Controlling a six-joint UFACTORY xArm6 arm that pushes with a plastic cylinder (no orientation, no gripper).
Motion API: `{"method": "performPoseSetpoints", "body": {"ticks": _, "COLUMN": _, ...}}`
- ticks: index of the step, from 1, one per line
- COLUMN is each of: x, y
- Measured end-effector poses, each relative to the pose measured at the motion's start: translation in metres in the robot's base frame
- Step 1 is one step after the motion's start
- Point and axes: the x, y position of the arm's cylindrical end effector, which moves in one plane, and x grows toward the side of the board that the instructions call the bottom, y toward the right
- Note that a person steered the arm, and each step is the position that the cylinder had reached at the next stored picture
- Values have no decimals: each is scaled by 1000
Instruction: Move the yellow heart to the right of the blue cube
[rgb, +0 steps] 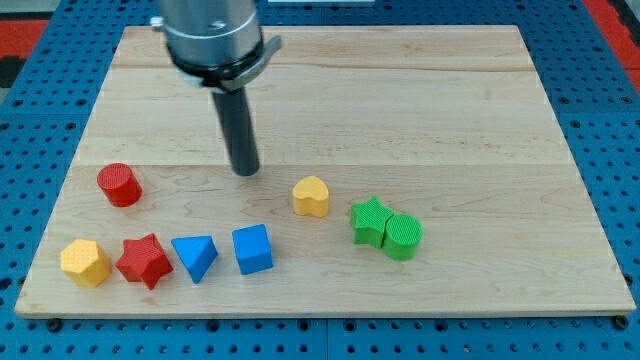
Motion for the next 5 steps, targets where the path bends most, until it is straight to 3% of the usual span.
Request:
{"method": "performPoseSetpoints", "body": {"ticks": 1, "x": 0, "y": 35}}
{"method": "performPoseSetpoints", "body": {"ticks": 3, "x": 31, "y": 59}}
{"method": "performPoseSetpoints", "body": {"ticks": 5, "x": 31, "y": 79}}
